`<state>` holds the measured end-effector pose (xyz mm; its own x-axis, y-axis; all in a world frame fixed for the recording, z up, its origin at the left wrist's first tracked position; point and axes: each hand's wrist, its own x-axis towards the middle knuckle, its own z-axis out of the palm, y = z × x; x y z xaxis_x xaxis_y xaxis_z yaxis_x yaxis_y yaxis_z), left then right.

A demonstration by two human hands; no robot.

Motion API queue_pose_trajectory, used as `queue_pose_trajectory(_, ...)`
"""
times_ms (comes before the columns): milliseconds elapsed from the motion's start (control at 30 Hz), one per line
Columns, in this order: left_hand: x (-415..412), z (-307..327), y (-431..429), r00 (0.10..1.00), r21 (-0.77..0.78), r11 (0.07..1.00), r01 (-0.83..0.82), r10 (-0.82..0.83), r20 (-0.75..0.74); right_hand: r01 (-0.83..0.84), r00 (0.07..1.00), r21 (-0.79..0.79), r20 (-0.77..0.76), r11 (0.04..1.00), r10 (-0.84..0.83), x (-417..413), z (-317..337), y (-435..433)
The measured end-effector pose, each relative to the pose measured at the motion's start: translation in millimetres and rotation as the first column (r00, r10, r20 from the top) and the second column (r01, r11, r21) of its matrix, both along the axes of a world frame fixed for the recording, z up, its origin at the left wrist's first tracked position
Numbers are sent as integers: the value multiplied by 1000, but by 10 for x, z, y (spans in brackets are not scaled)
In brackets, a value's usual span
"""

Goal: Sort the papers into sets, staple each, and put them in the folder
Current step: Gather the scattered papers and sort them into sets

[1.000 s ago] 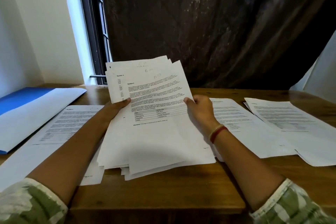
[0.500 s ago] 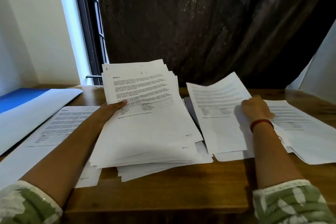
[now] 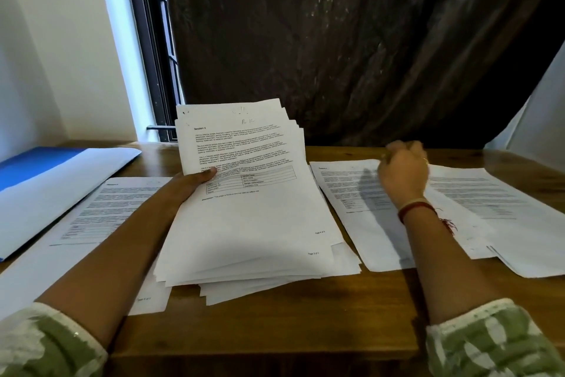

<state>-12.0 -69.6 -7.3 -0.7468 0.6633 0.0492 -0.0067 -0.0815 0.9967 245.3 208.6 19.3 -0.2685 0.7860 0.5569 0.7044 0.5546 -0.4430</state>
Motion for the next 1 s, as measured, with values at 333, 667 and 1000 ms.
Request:
queue_pose_trajectory(333, 121, 36, -15, 999, 76, 997, 20, -24, 46, -672, 685, -385, -648, 633, 334, -575, -53, -1040)
queue_pose_trajectory(667, 203, 66, -13, 994, 109, 994, 13, -25, 106, -621, 716, -385, -632, 683, 296, -607, -196, -833)
queue_pose_trajectory(1000, 211, 131, -36, 998, 55, 997, -52, 51, 22, -472, 828, -456, -522, 754, 203, -294, 216, -404)
